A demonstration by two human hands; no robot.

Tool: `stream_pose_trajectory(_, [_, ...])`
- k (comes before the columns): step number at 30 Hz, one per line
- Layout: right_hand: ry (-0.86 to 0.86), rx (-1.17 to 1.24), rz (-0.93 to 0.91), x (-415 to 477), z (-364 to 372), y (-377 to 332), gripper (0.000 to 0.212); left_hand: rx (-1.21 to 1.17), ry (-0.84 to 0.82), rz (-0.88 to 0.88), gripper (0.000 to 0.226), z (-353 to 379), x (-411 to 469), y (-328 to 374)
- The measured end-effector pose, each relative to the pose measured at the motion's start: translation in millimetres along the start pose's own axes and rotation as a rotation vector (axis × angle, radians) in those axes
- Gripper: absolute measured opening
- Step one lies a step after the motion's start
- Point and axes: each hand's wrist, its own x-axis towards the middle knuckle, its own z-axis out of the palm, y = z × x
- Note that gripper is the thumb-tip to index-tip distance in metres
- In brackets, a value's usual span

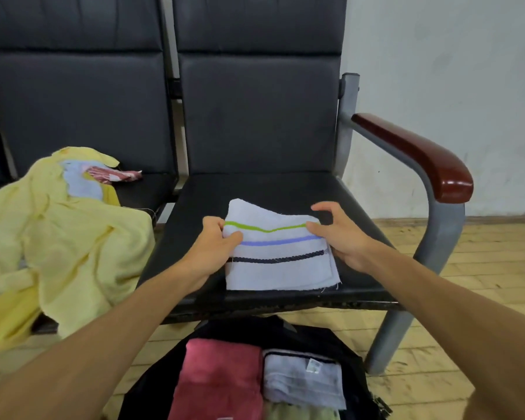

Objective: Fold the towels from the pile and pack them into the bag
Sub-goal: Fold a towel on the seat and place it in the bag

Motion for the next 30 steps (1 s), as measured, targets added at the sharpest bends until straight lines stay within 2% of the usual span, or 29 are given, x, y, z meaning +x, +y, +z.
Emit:
stream_pose_trajectory(3, [-0.085, 0.026, -0.138, -10.4, -3.7, -16.2, 0.018, -0.23, -0.038, 0.157, 0.046, -14.8, -11.1, 8.6])
stream_pose_trajectory(5, [-0.116, 0.037, -0.19, -16.1, -5.1, -26.2, 0.019, -0.222, -0.078, 0.232, 0.038, -24.1, -18.6, 15.3])
stream_pose_trajectory(7, [-0.169, 0.009, -0.237, -19.7, -5.0, -32.1, 0.035, -0.158, -0.102, 0.259, 0.031, -30.9, -23.6, 16.7])
stream_pose_trajectory(8, [-0.19, -0.045, -0.252, -21.0, -4.5, -33.2, 0.046, -0.127, -0.12, 0.26, 0.034, -33.7, -25.3, 16.4])
stream_pose_trajectory(10, [-0.19, -0.2, -0.272, -23.5, -2.5, -31.4, 0.062, 0.008, -0.148, 0.277, 0.05, -38.2, -28.1, 14.1])
stream_pose_trajectory(12, [-0.154, -0.366, -0.313, -24.7, -1.2, -23.8, 0.065, 0.256, -0.168, 0.303, 0.06, -40.9, -30.2, 11.5])
stream_pose_trajectory(16, [-0.097, -0.784, -0.453, -26.4, -4.2, -13.0, 0.045, 0.648, -0.261, 0.35, 0.069, -33.5, -29.1, -1.3])
stream_pose_trajectory(21, [-0.01, -0.887, -0.556, -30.2, -8.6, -15.4, 0.031, 0.764, -0.094, 0.455, 0.03, -28.5, -28.7, -3.3])
stream_pose_trajectory(23, [0.006, -0.958, -0.573, -31.0, -9.8, -15.5, 0.028, 0.787, -0.065, 0.471, 0.023, -30.6, -30.1, -0.7])
stream_pose_trajectory(26, [-0.054, -0.874, -0.558, -31.7, -12.4, -15.6, 0.026, 0.729, -0.084, 0.452, 0.016, -33.3, -34.2, 2.8])
stream_pose_trajectory(30, [-0.122, -0.427, -0.36, -44.5, -5.5, -20.3, 0.027, 0.472, -0.081, 0.34, 0.018, -40.8, -45.6, 7.8])
